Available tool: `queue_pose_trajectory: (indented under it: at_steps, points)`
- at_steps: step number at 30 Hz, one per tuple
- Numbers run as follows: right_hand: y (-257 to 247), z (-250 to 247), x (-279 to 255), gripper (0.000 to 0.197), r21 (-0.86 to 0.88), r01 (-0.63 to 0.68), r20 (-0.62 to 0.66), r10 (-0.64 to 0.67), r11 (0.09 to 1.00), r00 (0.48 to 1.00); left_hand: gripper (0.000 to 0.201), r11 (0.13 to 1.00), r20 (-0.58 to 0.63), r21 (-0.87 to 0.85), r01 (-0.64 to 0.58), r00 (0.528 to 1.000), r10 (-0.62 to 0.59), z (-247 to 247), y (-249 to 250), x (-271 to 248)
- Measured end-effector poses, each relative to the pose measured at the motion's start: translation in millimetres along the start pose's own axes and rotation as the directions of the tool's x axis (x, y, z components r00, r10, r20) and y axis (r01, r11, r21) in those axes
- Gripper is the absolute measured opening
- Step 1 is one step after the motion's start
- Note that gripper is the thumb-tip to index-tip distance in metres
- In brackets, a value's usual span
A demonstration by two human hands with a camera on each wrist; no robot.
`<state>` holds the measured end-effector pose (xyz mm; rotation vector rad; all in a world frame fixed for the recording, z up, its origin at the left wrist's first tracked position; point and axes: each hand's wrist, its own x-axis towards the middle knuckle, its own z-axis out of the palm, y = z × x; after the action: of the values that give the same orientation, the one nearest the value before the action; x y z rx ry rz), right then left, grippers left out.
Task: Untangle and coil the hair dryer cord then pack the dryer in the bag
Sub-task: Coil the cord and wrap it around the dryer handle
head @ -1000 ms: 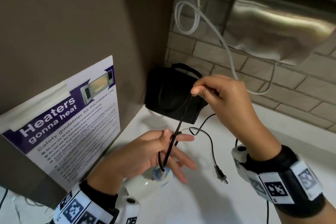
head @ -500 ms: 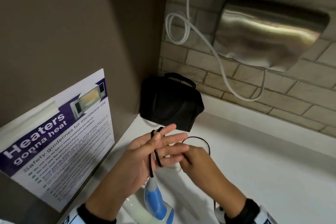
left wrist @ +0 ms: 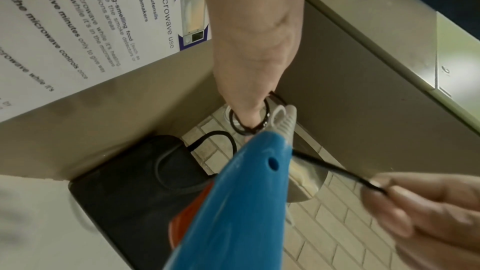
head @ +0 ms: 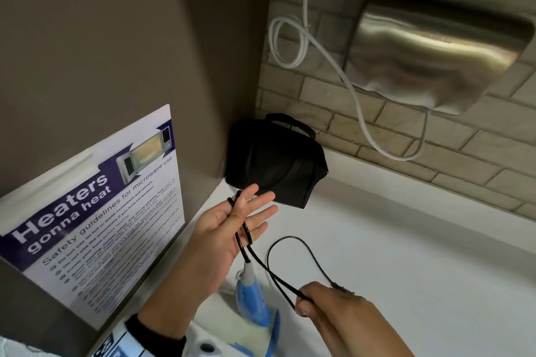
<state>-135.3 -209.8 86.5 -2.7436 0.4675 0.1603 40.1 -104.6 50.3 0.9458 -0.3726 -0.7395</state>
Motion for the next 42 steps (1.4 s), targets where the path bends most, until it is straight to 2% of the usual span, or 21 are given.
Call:
queue_pose_trajectory:
  at_steps: [4, 6, 9, 10, 12, 14, 19, 22, 25, 27, 29, 31, 33, 36, 39, 42]
  points:
    - [0.5, -25.2, -10.6, 0.019, 0.051, -0.036, -0.071, 0.039, 0.998, 0.997, 0.05, 0.999, -0.075, 0.029, -0.028, 0.997, 0.031, -2.3, 3.6, 1.5]
    - [-1.1, -34.8, -11.9, 0.032, 0.06, -0.022, -0.073, 0.027, 0.998, 0.997, 0.042, 0.997, -0.124, 0.059, -0.046, 0.991, 0.053, -2.2, 2.9, 1.0]
    - [-0.5, -37.5, -10.2, 0.071, -0.054, 0.011, -0.032, -0.012, 0.998, 0.999, 0.036, 0.995, -0.189, 0.059, -0.077, 0.978, 0.087, -1.2, 1.6, -0.7]
    - [0.5, -35.7, -8.7, 0.066, -0.074, 0.018, -0.041, -0.021, 0.997, 0.999, 0.037, 0.996, -0.206, 0.042, -0.074, 0.975, 0.081, -2.2, 2.8, -0.9]
    - [12.3, -27.8, -2.6, 0.034, -0.122, -0.011, -0.07, 0.002, 0.992, 0.998, 0.035, 0.998, -0.232, -0.031, -0.06, 0.971, 0.051, -5.2, 6.9, -0.8]
    - [27.5, -17.2, 4.3, 0.021, -0.132, -0.057, -0.076, 0.047, 0.99, 0.996, 0.033, 0.99, -0.201, -0.135, -0.041, 0.98, 0.013, -7.6, 10.5, -1.1]
    - [55.8, 8.3, 11.1, 0.025, -0.076, -0.157, -0.05, 0.153, 0.985, 0.987, 0.035, 0.989, -0.095, -0.14, -0.039, 0.995, 0.026, -9.5, 8.8, -0.2]
    - [62.9, 11.2, 4.1, 0.025, -0.047, -0.16, -0.044, 0.158, 0.986, 0.986, 0.037, 0.986, -0.112, -0.132, -0.101, 0.99, 0.087, -19.2, 10.9, 4.2]
    - [59.2, 4.6, -4.7, 0.037, 0.0, -0.155, 0.005, 0.155, 0.988, 0.988, 0.042, 0.984, -0.149, -0.096, -0.152, 0.979, 0.136, -26.7, 12.9, 7.4]
    - [53.6, -3.6, -7.6, 0.039, 0.002, -0.117, -0.027, 0.117, 0.993, 0.993, 0.048, 0.984, -0.166, -0.082, -0.16, 0.975, 0.145, -28.0, 12.0, 9.0]
    - [51.2, -13.0, -9.2, 0.031, -0.028, -0.001, -0.144, -0.003, 1.0, 0.99, 0.054, 0.987, -0.161, -0.066, -0.15, 0.977, 0.137, -27.2, 10.9, 10.4]
    - [44.9, -27.5, -13.0, 0.027, 0.032, 0.077, -0.303, -0.064, 0.997, 0.951, 0.056, 0.992, -0.125, -0.039, -0.12, 0.986, 0.115, -22.7, 11.0, 10.8]
    - [34.4, -47.7, -14.8, 0.027, 0.039, 0.186, -0.436, -0.151, 0.982, 0.887, 0.056, 0.998, -0.074, -0.004, -0.066, 0.995, 0.065, -16.0, 11.6, 9.2]
    - [16.9, -75.6, -8.9, 0.033, 0.002, 0.315, -0.516, -0.268, 0.949, 0.813, 0.058, 0.995, 0.053, 0.091, 0.047, 0.997, -0.051, -2.3, 10.4, 4.3]
    - [-4.1, -92.2, 7.5, 0.023, -0.054, 0.388, -0.574, -0.347, 0.92, 0.742, 0.056, 0.969, 0.179, 0.169, 0.181, 0.961, -0.21, 9.9, 5.4, -2.5]
    - [-20.9, -101.6, 33.7, 0.015, -0.122, 0.431, -0.62, -0.408, 0.894, 0.671, 0.041, 0.948, 0.292, 0.184, 0.259, 0.906, -0.305, 16.8, 3.3, -8.8]
